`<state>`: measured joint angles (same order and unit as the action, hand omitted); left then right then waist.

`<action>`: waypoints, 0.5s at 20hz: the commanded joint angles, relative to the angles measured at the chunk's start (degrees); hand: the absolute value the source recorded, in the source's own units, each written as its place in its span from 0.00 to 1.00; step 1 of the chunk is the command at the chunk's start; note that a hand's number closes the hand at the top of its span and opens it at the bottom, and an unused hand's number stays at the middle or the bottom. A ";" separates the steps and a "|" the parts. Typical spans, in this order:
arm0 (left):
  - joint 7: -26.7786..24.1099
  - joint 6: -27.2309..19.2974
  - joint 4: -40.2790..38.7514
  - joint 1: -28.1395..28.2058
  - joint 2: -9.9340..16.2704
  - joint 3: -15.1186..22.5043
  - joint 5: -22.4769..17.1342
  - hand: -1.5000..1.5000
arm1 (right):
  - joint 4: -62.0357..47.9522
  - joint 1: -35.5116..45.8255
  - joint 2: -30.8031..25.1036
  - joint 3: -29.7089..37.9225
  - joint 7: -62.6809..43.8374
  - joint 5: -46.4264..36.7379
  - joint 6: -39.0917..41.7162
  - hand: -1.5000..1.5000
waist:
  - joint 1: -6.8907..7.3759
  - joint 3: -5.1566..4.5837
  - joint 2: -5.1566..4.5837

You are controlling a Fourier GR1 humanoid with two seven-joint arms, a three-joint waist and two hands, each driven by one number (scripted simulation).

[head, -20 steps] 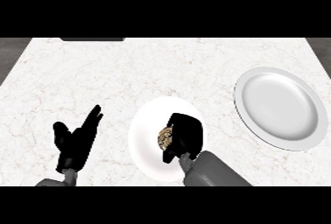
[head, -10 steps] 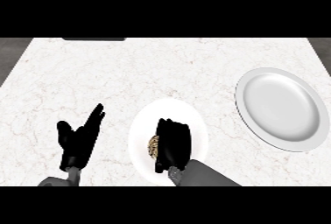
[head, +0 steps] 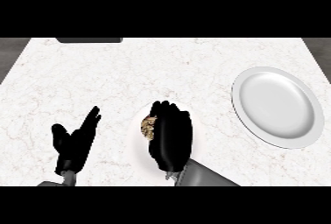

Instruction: Pick the cupcake from the plate and place it in the plate

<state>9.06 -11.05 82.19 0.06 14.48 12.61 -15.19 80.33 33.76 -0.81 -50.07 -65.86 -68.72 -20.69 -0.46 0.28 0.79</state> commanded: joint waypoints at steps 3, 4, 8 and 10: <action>0.13 0.61 -0.06 2.04 -0.06 0.14 -0.32 0.50 | 6.44 -3.57 0.77 6.39 -12.75 -10.42 -9.28 1.00 | -0.63 -0.23 -0.19; -0.21 -0.76 -0.89 1.82 -1.19 -0.24 -0.18 0.50 | 7.76 -4.63 0.77 9.74 -10.91 -11.91 -9.96 1.00 | -1.57 -0.22 -0.23; 0.54 0.98 -0.30 1.60 0.21 -1.41 -1.30 0.50 | 12.83 -10.89 0.77 14.56 -8.21 -14.18 -12.89 1.00 | -1.26 -0.22 -0.46; 1.85 -0.03 1.17 1.40 -0.66 0.88 0.48 0.50 | 13.07 -14.36 0.76 17.34 -4.81 -14.53 -17.83 1.00 | -0.87 -0.16 -0.65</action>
<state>9.33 -11.04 83.40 1.13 14.68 11.76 -15.33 90.95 24.27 -0.96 -36.54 -64.12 -80.86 -28.88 -1.48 0.34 0.56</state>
